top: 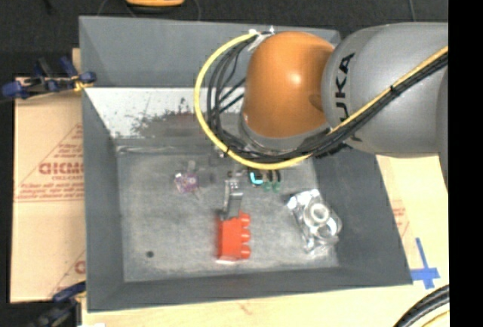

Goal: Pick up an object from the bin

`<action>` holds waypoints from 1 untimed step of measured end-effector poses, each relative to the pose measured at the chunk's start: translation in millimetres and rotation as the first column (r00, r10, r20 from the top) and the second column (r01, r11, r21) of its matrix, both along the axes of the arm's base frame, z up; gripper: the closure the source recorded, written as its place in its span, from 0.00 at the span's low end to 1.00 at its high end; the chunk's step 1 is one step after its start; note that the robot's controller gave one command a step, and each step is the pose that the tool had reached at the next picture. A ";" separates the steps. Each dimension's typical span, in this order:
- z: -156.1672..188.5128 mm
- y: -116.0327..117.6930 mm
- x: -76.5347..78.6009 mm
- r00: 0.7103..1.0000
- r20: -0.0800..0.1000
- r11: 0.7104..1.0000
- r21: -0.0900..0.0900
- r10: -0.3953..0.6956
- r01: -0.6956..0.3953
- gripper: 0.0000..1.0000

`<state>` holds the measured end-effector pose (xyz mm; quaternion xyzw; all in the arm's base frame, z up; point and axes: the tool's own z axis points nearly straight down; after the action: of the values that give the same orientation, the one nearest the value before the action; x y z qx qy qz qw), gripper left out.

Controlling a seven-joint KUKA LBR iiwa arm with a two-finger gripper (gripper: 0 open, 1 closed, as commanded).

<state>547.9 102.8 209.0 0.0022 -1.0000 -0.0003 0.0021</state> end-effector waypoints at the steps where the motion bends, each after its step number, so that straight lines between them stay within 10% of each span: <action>1: -124.1 -4.6 51.9 0.972 0.003 0.972 -0.002 0.237 -0.237 0.00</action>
Offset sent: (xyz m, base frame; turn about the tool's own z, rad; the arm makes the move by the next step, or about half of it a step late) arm 0.0515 -0.0030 -0.1212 -0.2396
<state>599.8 98.2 84.9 0.1213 -0.9926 0.0007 0.0005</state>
